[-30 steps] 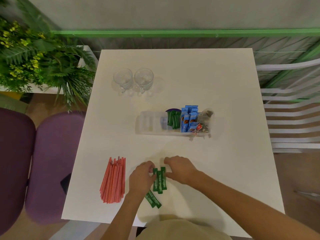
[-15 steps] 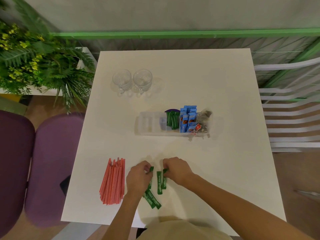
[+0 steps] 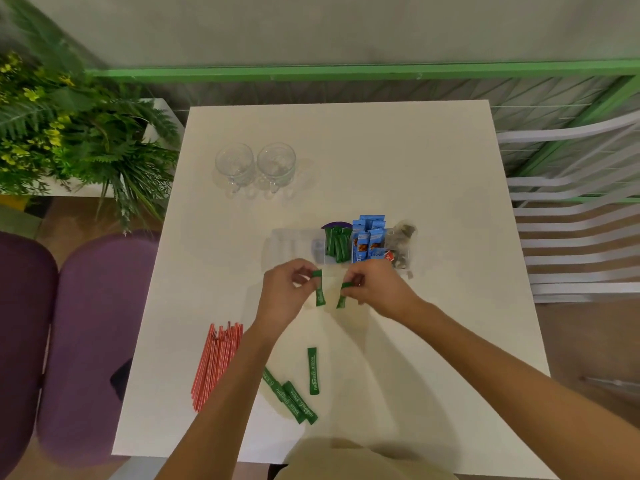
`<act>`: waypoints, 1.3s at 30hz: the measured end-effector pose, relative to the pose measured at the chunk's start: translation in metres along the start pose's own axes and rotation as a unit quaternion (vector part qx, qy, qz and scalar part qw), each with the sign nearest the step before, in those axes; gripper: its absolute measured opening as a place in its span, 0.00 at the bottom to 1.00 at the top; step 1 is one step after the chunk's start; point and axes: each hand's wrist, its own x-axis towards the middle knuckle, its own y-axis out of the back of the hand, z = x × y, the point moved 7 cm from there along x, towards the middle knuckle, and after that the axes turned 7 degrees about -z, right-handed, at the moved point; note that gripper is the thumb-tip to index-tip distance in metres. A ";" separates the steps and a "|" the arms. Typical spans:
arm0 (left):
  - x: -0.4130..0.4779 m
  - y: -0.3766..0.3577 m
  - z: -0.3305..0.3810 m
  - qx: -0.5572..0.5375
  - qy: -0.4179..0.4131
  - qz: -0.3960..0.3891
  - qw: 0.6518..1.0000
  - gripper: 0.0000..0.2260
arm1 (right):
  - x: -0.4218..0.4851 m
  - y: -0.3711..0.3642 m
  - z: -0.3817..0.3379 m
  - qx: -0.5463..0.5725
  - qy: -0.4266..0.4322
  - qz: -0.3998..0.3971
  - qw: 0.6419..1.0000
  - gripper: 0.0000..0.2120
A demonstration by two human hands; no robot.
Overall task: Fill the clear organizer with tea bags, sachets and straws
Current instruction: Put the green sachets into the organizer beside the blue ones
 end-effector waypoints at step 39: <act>0.082 -0.007 0.017 0.183 -0.041 0.022 0.982 0.06 | 0.073 0.043 -0.031 -0.455 -0.005 0.031 0.890 0.06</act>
